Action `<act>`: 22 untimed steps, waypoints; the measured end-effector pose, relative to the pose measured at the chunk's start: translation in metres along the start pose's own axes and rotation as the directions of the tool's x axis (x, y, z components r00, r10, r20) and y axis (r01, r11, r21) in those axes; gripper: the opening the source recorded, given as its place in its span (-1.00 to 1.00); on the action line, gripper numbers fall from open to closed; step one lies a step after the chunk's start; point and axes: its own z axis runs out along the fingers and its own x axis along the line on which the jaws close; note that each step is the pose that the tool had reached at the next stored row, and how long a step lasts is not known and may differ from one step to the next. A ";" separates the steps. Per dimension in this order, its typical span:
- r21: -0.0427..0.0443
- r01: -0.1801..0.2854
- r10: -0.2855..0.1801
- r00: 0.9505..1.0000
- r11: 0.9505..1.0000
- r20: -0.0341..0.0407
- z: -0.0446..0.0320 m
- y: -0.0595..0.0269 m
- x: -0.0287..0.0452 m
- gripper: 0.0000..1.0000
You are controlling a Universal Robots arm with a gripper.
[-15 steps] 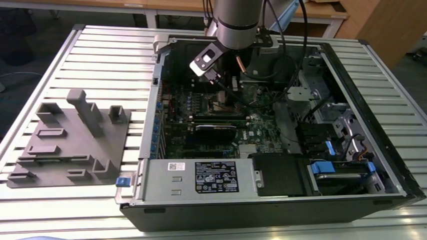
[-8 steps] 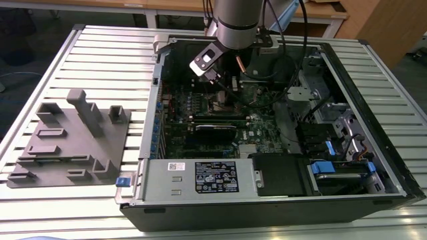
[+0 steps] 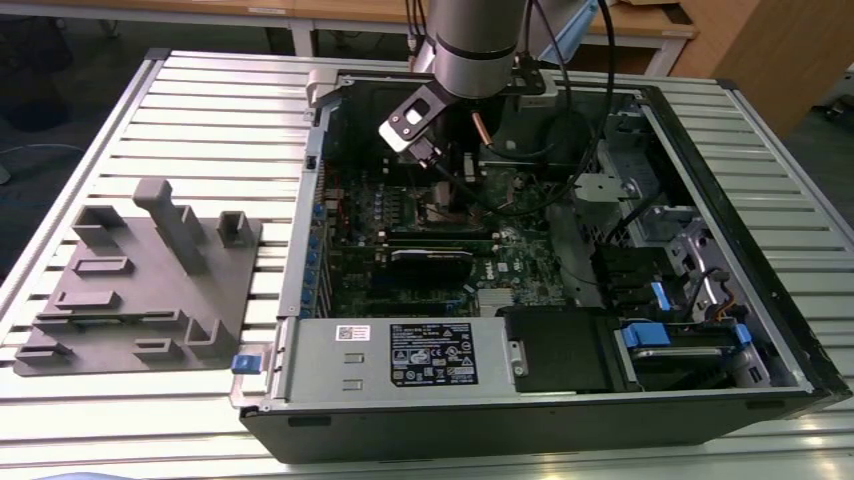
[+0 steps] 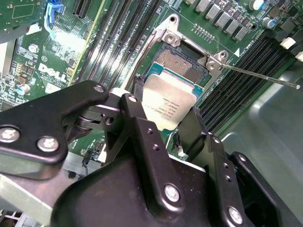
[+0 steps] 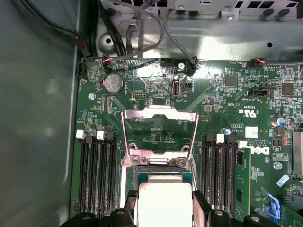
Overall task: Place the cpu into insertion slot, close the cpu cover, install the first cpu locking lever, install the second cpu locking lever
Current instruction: 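Place the cpu into insertion slot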
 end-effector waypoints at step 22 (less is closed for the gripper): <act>0.008 0.000 0.000 1.000 1.000 0.000 0.0002 0.0000 0.0000 0.08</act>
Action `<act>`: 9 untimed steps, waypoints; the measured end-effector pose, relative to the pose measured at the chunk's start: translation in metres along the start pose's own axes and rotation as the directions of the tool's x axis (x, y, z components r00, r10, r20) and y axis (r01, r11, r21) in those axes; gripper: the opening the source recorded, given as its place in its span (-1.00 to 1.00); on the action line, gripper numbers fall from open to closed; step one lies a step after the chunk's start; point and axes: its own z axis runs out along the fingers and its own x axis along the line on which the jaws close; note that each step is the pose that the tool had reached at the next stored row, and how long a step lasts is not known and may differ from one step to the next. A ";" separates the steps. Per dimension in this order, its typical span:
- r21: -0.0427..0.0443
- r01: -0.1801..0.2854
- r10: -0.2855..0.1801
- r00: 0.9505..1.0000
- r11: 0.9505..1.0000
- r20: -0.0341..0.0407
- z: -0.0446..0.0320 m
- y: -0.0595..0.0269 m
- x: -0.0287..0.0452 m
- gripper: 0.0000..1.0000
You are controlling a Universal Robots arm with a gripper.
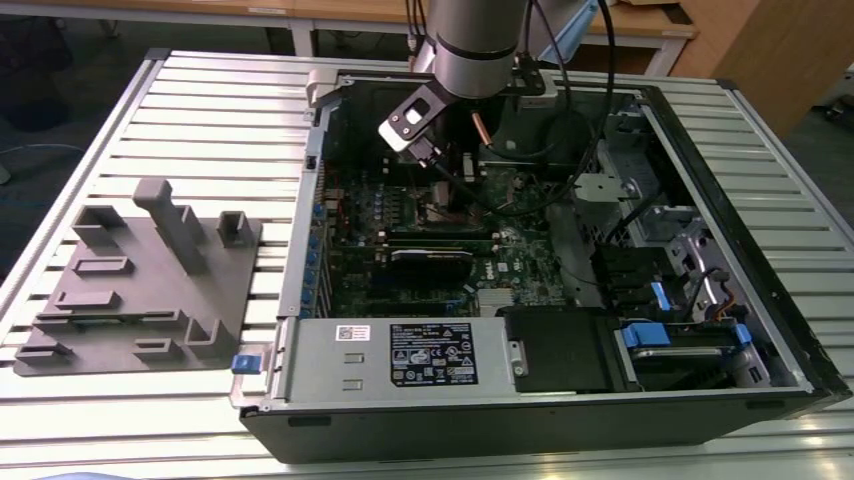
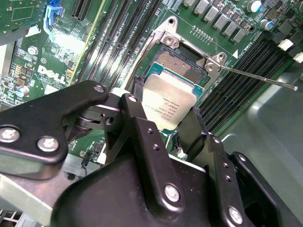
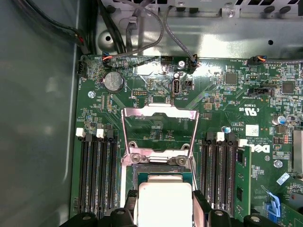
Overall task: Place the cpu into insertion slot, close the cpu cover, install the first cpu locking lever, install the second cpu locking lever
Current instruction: 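Place the cpu into insertion slot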
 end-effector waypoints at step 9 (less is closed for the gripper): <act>0.031 -0.001 0.001 1.000 1.000 -0.001 0.0002 0.0000 0.0000 0.08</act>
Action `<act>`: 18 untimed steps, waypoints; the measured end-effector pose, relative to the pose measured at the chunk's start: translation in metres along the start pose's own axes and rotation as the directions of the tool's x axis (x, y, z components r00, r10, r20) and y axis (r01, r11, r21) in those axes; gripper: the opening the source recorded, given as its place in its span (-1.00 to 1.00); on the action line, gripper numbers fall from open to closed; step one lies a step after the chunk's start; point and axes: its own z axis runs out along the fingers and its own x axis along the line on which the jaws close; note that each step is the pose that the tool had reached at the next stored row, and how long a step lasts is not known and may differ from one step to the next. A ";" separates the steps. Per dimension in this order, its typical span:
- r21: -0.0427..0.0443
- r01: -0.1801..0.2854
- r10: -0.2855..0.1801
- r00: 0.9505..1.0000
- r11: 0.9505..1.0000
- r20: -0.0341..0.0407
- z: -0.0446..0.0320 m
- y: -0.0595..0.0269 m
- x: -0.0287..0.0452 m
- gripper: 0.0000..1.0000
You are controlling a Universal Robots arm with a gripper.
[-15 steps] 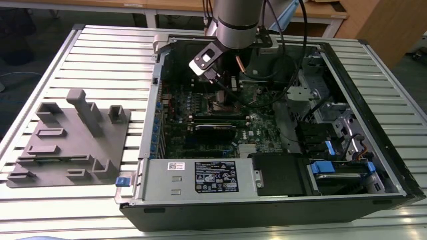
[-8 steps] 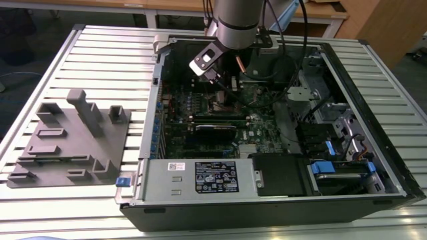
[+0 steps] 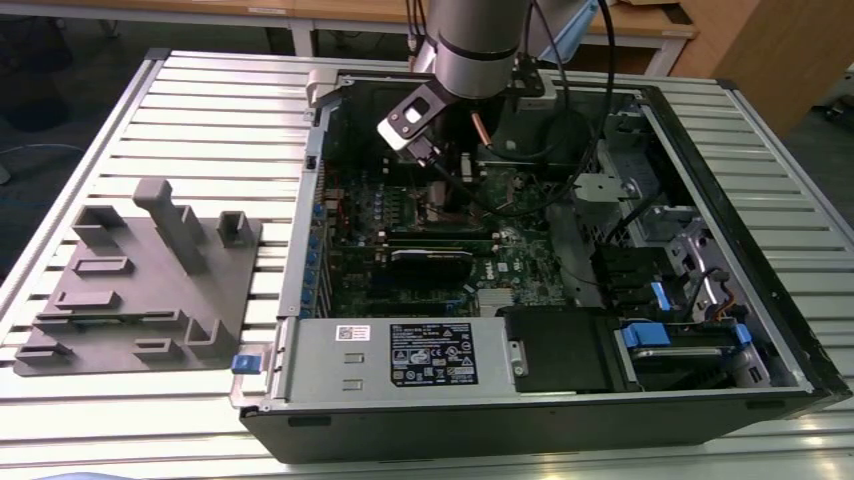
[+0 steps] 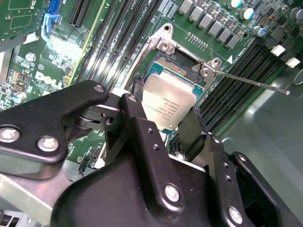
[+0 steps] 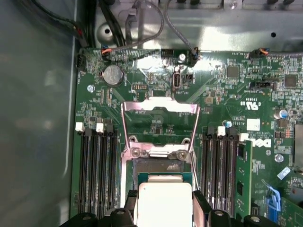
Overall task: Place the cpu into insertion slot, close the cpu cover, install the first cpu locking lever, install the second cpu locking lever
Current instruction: 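Place the cpu into insertion slot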
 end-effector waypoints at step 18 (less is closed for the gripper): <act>0.005 -0.033 0.033 0.999 0.999 -0.001 0.0017 0.0009 0.0000 0.08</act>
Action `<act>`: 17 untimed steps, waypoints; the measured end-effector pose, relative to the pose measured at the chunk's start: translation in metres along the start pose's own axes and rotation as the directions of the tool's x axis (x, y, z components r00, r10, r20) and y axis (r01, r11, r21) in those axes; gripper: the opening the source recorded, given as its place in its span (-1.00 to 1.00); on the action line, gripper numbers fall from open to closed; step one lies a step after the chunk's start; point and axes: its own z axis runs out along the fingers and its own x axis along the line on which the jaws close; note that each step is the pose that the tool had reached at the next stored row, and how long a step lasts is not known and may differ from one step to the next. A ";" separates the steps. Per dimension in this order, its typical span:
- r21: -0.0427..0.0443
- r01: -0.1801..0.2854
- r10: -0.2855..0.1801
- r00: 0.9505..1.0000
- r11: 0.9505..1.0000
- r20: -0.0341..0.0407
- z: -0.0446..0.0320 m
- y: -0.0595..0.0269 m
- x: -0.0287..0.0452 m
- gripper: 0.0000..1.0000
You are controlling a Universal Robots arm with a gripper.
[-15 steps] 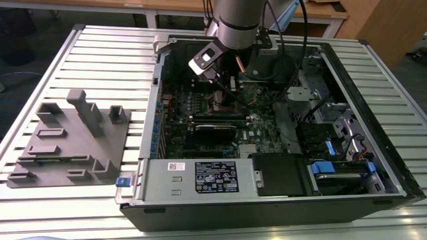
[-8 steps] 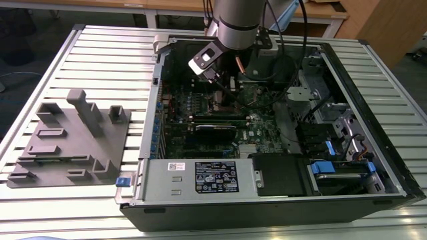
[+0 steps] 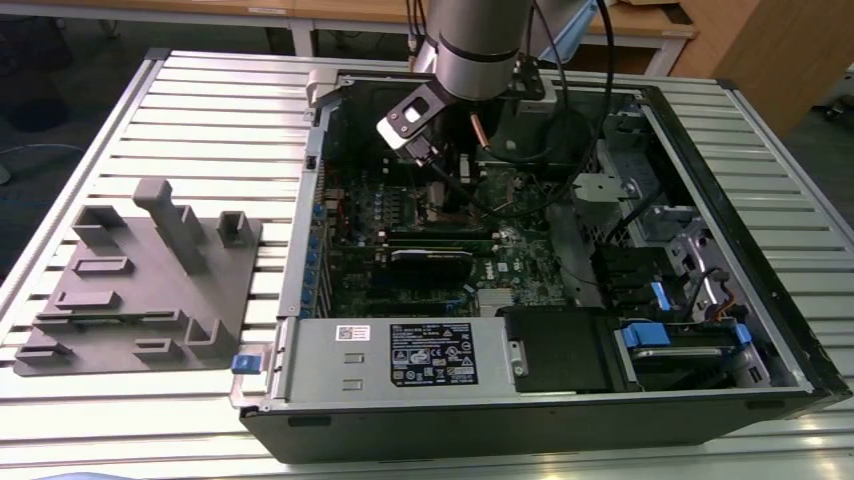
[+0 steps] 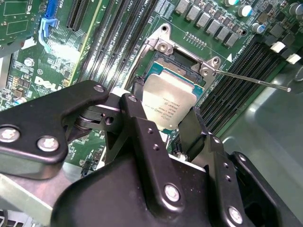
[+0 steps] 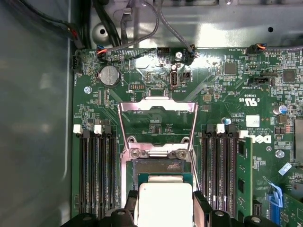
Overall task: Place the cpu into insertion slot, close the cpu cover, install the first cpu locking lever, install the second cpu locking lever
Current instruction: 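Place the cpu into insertion slot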
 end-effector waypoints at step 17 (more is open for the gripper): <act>0.000 -0.010 0.010 1.000 1.000 0.004 0.0092 0.0002 0.0071 0.08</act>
